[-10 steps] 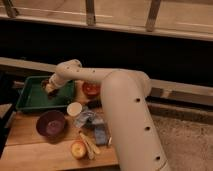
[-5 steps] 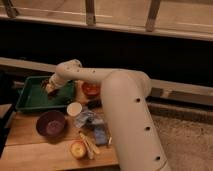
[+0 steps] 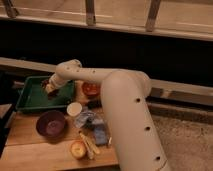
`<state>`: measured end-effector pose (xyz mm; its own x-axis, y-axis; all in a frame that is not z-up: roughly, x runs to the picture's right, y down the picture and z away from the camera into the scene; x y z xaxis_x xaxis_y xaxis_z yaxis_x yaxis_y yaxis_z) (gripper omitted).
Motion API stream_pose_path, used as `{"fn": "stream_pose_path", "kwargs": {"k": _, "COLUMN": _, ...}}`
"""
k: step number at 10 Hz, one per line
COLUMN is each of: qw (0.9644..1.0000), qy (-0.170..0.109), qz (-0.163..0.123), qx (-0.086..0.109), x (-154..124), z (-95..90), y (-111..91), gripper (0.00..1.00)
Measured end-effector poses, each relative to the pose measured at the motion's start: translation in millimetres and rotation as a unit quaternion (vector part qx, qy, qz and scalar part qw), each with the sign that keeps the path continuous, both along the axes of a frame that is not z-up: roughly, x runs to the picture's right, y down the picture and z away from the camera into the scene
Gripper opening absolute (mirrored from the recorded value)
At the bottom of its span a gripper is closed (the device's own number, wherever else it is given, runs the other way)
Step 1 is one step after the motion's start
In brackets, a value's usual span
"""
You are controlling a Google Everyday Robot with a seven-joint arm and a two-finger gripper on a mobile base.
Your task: Place grapes in tray
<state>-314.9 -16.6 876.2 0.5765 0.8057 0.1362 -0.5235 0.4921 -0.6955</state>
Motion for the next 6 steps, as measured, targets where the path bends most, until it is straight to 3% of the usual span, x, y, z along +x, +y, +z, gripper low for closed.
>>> {"fn": "stream_pose_path", "kwargs": {"k": 2, "qw": 1.0000, "qy": 0.000, "qz": 0.000, "qx": 0.000, "x": 0.2, "z": 0.0, "y": -0.1, "gripper": 0.79}}
{"fn": "stream_pose_path", "kwargs": {"k": 6, "qw": 1.0000, "qy": 0.000, "qz": 0.000, "qx": 0.000, "x": 0.4, "z": 0.0, "y": -0.3, "gripper": 0.80}}
